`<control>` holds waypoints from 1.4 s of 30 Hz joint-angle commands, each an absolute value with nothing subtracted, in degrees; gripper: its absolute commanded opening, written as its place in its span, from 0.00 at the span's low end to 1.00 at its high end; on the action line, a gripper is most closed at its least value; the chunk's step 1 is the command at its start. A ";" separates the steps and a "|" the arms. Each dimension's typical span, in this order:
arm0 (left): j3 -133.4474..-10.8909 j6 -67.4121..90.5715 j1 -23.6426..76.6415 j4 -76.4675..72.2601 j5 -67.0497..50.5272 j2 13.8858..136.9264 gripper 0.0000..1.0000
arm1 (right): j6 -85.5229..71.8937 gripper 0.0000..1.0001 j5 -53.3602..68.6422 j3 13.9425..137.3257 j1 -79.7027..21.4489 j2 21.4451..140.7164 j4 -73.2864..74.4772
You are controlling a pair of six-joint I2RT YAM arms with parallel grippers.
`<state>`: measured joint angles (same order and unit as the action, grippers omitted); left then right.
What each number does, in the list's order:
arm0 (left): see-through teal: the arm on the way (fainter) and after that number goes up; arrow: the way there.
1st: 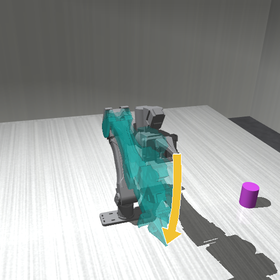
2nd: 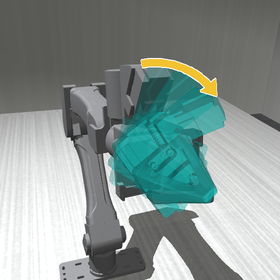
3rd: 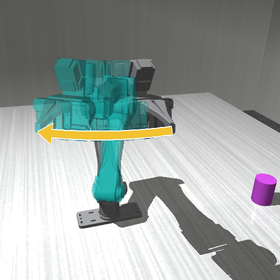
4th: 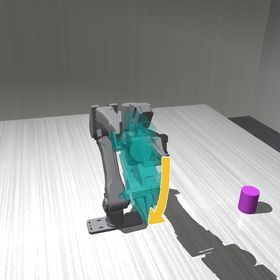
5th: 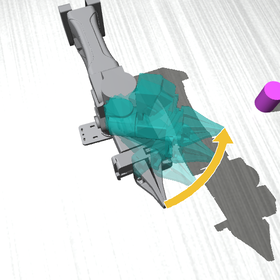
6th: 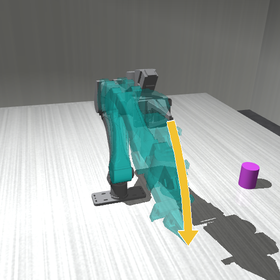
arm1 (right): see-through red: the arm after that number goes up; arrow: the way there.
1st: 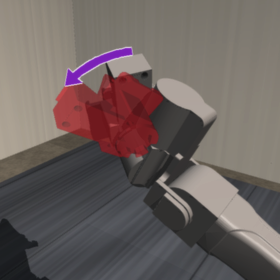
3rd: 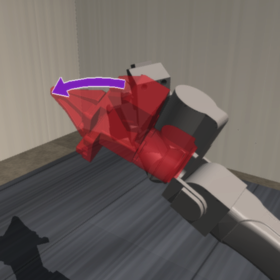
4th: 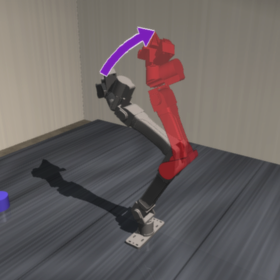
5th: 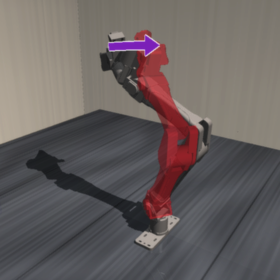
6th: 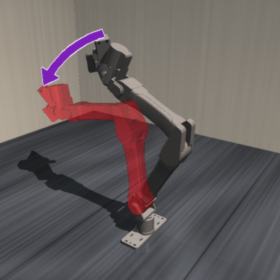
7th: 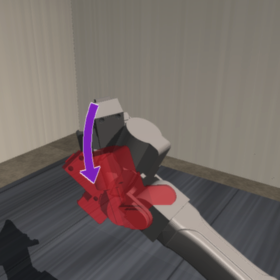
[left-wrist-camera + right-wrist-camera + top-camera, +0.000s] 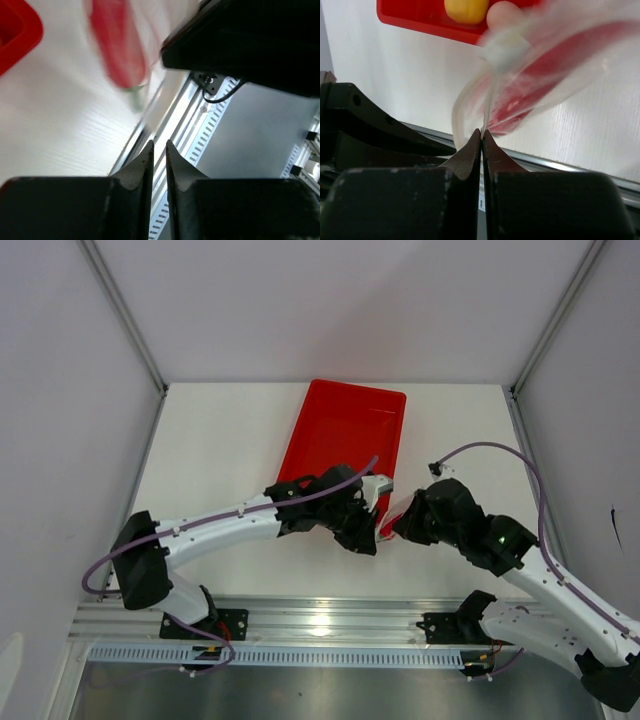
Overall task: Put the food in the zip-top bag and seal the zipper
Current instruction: Adjust the zipper food storage bag at the center of the board.
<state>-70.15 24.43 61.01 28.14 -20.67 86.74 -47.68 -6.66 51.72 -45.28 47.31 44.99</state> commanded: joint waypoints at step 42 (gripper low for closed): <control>-69.26 26.28 59.94 22.24 -16.35 80.95 0.44 | -44.82 0.00 -0.97 48.96 -47.64 47.29 42.01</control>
